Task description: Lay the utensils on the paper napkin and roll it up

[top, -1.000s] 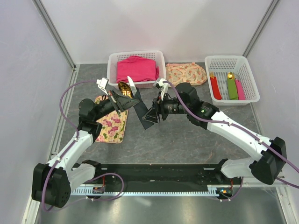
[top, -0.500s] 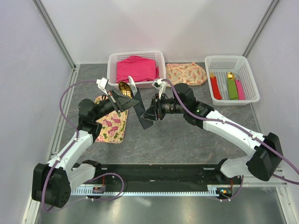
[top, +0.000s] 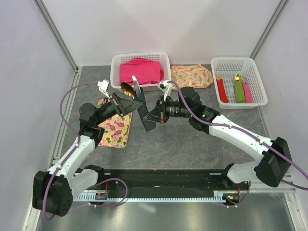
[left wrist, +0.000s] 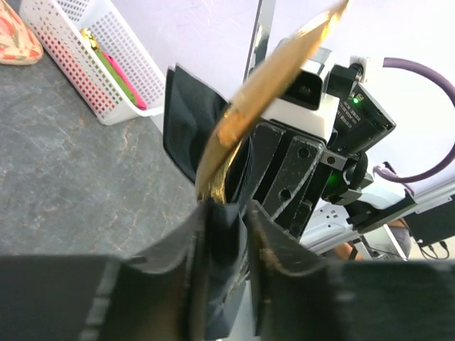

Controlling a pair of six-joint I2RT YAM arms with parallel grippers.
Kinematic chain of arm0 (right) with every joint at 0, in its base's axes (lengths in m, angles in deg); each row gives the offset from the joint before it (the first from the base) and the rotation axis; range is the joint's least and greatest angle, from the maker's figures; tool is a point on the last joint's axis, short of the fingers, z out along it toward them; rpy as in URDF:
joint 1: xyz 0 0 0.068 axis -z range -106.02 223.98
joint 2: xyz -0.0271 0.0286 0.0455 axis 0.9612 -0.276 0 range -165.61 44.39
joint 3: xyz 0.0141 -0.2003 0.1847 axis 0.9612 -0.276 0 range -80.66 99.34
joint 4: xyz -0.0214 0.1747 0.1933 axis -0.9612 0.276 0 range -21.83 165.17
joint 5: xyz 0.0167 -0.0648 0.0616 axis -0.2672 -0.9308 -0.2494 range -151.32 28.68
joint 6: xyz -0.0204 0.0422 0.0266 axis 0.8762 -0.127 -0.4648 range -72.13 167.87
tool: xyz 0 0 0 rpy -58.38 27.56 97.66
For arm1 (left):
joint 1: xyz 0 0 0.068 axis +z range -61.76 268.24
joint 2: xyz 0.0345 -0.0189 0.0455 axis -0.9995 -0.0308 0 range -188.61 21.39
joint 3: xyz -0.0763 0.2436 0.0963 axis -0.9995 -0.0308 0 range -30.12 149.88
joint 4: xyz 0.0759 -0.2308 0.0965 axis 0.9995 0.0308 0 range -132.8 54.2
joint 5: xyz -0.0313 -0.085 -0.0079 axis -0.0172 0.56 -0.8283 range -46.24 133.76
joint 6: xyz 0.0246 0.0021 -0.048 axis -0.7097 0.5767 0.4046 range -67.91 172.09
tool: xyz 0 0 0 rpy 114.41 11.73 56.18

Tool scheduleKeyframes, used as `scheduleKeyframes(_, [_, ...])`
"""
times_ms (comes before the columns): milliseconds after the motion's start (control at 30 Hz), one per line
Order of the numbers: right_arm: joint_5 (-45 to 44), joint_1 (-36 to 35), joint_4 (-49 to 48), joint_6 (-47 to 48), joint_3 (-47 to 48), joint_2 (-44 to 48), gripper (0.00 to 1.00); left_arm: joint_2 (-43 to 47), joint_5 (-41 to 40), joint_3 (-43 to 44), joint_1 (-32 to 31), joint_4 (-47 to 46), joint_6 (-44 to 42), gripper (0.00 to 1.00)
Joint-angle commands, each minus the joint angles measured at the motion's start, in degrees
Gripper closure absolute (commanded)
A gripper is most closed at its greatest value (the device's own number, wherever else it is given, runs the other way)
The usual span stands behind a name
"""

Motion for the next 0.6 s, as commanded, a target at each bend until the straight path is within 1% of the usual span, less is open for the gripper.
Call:
scheduleKeyframes(0, [-3.54,-0.18,-6.99,0.74,1.38,2.78,1.0,1.64,-0.3,-0.21,-0.04,-1.35,0.86,0.55])
scheduleKeyframes(67, [-3.89,-0.18,-7.7,0.56,1.47,3.22,1.0,1.64,-0.38,-0.3,-0.04,-1.17,0.77,0.48])
scheduleKeyframes(133, [-4.16,-0.18,-8.4,0.12,1.38,3.49,1.0,1.72,-0.39,-0.47,-0.04,-1.0,0.77,0.45])
scheduleKeyframes(167, [-4.24,-0.18,-8.75,-0.14,1.38,3.58,1.0,1.81,-0.3,-0.56,-0.04,-0.91,0.69,0.39])
scheduleKeyframes(300, [-3.9,-0.18,-11.12,-2.07,1.29,3.84,1.0,1.64,0.4,-1.61,-0.13,-0.91,1.3,0.32])
scheduleKeyframes(333, [-3.37,-0.18,-11.56,-2.86,1.29,3.75,1.0,1.55,0.49,-1.96,-0.13,-1.17,1.65,0.29])
scheduleKeyframes(433, [-2.93,-0.19,-12.79,-4.35,1.12,3.4,1.0,0.93,1.11,-2.32,-0.39,-3.8,3.23,0.26])
scheduleKeyframes(567, [-2.93,-0.19,-14.64,-6.12,0.33,3.14,1.0,1.28,1.28,-2.32,-0.92,-7.14,4.9,0.25])
